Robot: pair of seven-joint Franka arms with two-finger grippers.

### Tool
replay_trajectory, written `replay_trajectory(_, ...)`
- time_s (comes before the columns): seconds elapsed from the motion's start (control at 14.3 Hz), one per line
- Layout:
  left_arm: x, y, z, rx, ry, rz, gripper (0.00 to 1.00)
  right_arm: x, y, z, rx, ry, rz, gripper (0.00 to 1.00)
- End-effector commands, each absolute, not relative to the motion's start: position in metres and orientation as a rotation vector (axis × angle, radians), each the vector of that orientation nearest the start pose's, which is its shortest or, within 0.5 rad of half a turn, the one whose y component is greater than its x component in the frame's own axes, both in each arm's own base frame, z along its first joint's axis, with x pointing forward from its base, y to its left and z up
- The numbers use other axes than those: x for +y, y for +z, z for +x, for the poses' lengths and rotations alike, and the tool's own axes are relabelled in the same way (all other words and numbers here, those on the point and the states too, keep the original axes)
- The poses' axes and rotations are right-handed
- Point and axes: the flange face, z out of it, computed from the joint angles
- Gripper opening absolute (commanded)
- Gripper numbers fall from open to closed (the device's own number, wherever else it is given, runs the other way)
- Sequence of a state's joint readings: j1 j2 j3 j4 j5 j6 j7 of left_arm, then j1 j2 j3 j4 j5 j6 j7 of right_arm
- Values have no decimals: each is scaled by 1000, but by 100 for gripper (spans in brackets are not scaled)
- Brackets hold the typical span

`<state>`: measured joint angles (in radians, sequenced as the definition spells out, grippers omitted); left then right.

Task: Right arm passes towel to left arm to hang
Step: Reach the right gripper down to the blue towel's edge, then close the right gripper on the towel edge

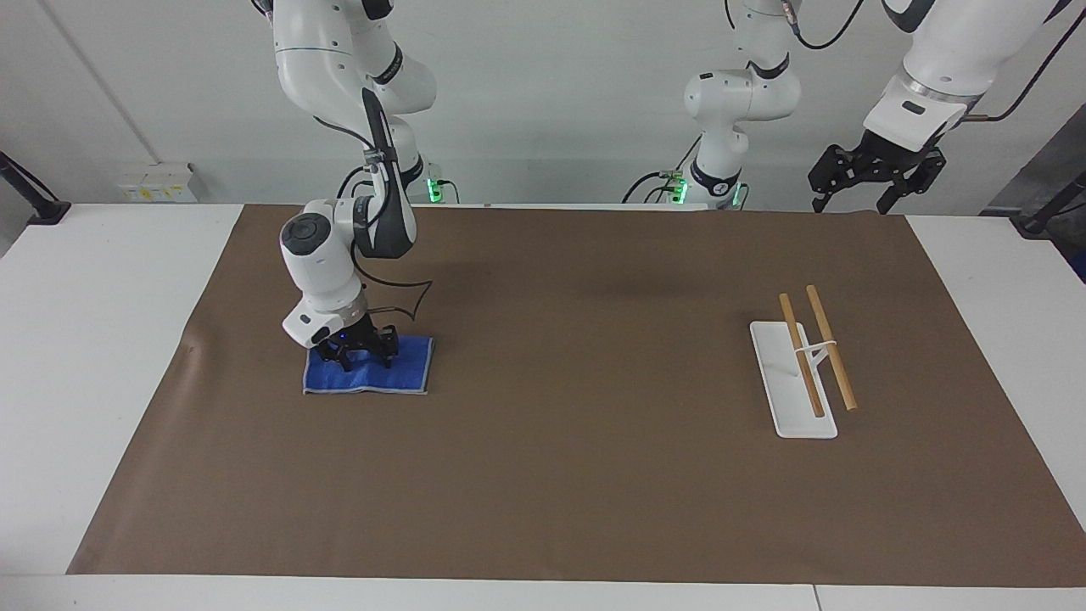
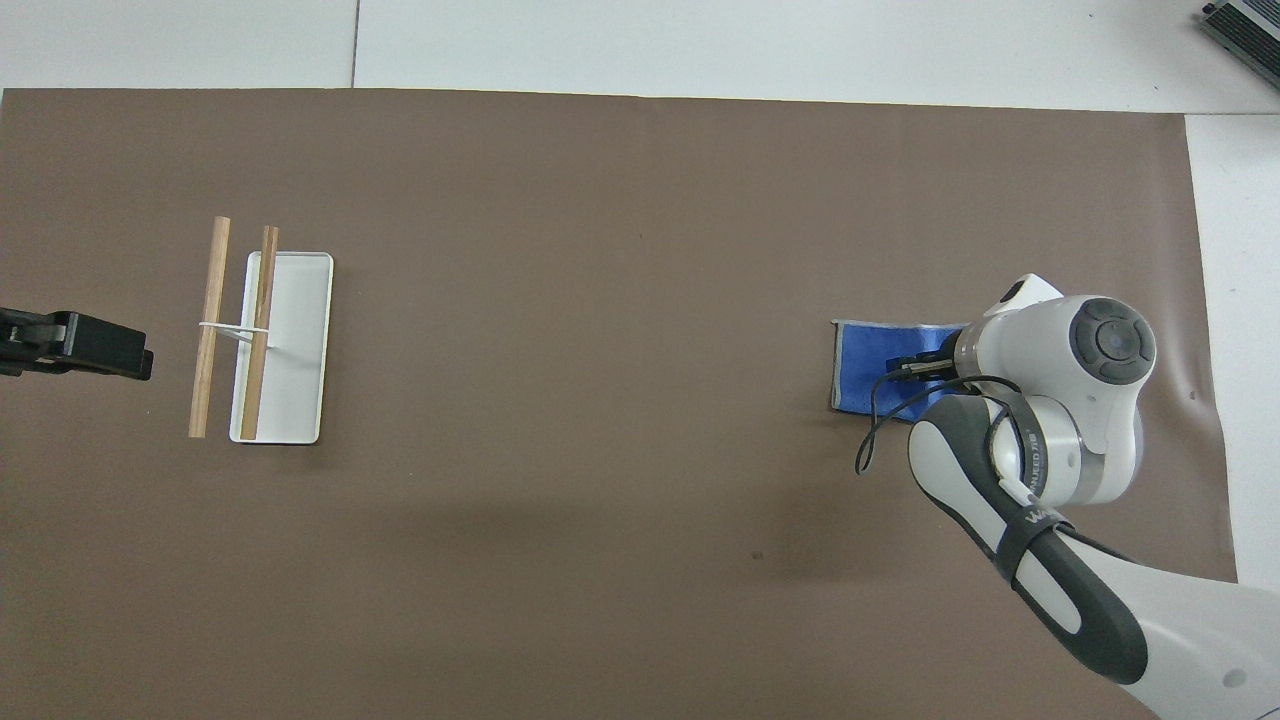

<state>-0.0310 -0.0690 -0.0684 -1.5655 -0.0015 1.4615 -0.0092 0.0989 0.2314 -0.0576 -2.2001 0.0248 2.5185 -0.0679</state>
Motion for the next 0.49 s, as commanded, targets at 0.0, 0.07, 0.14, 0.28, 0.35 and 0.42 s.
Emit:
replay_trajectory(0.0,-50,655,515,140,68,-3135,100,21,279,559,-157,-141,-3120,20)
replay_trajectory(0.07,-50,655,515,140,65,-3135,100,21,279,559,-155,-138,-3120,12)
replay_trajectory(0.14,-50,655,515,140,65,-3135,100,21,279,559,-155,-133,-3120,11)
replay_trajectory(0.28,-50,655,515,142,65,-3135,100,25,286,563,-158,-143,-3118,0)
replay_trajectory(0.35,-50,655,515,140,68,-3135,100,27,292,564,-163,-138,-3117,0)
replay_trajectory(0.42,-51,655,515,142,68,-3135,100,32,299,568,-176,-123,-3114,0)
